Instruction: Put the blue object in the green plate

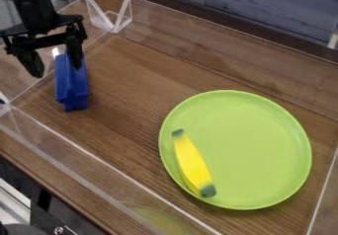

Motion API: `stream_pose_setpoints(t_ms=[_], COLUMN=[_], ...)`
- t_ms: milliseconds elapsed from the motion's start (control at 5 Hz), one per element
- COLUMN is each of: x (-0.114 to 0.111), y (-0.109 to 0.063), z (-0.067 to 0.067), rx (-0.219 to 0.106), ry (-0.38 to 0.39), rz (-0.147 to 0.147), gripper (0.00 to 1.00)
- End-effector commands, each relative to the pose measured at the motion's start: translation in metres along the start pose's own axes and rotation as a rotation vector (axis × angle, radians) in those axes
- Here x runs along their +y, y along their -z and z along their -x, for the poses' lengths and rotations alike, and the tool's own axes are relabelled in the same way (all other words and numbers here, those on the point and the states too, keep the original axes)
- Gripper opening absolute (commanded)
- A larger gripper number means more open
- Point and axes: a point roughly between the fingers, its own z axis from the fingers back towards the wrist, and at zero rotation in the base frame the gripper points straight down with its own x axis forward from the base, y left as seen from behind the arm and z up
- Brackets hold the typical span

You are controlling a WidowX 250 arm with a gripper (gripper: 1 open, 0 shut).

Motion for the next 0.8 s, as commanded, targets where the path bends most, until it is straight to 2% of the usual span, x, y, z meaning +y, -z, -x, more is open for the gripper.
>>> stream_pose_setpoints(t_ms=[0, 600], x=[0.0027, 0.0042], y=[-0.0099, -0.0084], z=[-0.0122, -0.0220], rx=[-0.048, -0.051], ry=[-0.029, -0.047], rz=[0.010, 0.023], gripper=[1.00, 1.00])
